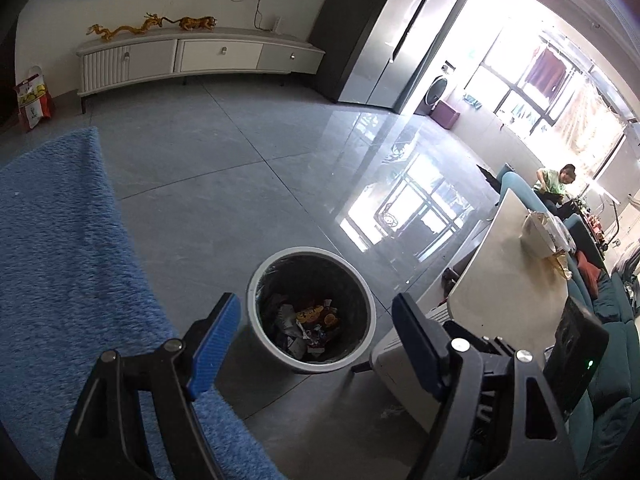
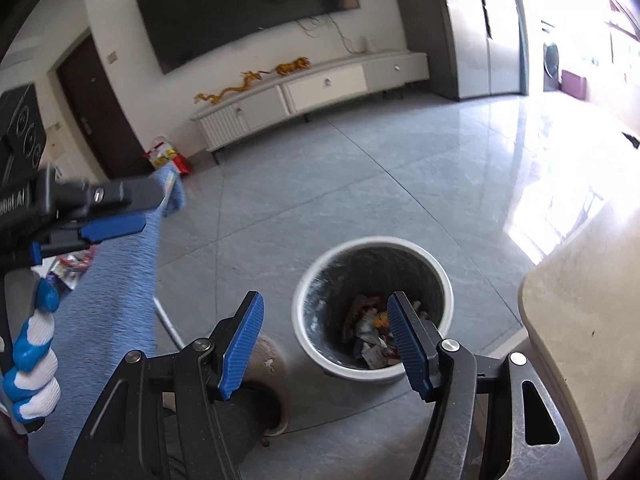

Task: Collect trash
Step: 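Move both tools back over the carton and bags on the rug, then grasp the purple bag with the left tool while the right tool grasps the white milk carton, then carry the purple bag and white carton to the white bin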

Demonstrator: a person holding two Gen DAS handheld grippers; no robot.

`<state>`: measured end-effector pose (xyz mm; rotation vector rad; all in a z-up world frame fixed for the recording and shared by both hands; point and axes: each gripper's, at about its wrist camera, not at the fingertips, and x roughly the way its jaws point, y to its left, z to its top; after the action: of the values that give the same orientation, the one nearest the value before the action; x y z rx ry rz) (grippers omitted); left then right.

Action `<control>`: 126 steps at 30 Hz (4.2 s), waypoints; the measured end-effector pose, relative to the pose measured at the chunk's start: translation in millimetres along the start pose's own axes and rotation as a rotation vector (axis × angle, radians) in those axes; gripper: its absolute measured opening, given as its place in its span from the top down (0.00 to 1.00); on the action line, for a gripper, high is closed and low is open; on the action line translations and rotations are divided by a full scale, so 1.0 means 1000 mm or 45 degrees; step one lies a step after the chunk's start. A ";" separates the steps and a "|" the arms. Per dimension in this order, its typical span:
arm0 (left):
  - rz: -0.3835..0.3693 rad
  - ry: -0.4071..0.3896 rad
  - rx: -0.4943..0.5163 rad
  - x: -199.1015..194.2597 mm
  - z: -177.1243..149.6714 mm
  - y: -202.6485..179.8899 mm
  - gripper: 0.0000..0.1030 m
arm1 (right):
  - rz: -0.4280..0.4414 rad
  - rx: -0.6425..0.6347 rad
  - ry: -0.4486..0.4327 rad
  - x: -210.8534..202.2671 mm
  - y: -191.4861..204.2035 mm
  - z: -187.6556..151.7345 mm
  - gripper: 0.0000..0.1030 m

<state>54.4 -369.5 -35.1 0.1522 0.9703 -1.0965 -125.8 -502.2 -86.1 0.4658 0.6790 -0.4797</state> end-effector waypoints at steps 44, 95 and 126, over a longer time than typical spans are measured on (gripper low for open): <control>0.556 -0.197 -0.059 -0.157 -0.088 0.295 0.26 | 0.650 -0.783 0.149 0.104 0.388 0.033 0.38; 1.007 -0.442 -0.477 -0.316 -0.226 0.287 0.70 | 0.853 -0.900 0.308 0.043 0.443 -0.036 0.57; 1.062 -0.336 -0.243 -0.266 -0.194 0.176 0.70 | 0.794 -0.555 0.251 0.015 0.281 -0.029 0.57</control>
<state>53.1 3.5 -18.2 0.2230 0.6601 -0.2455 27.0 -267.2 -47.1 0.2889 0.7599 0.3051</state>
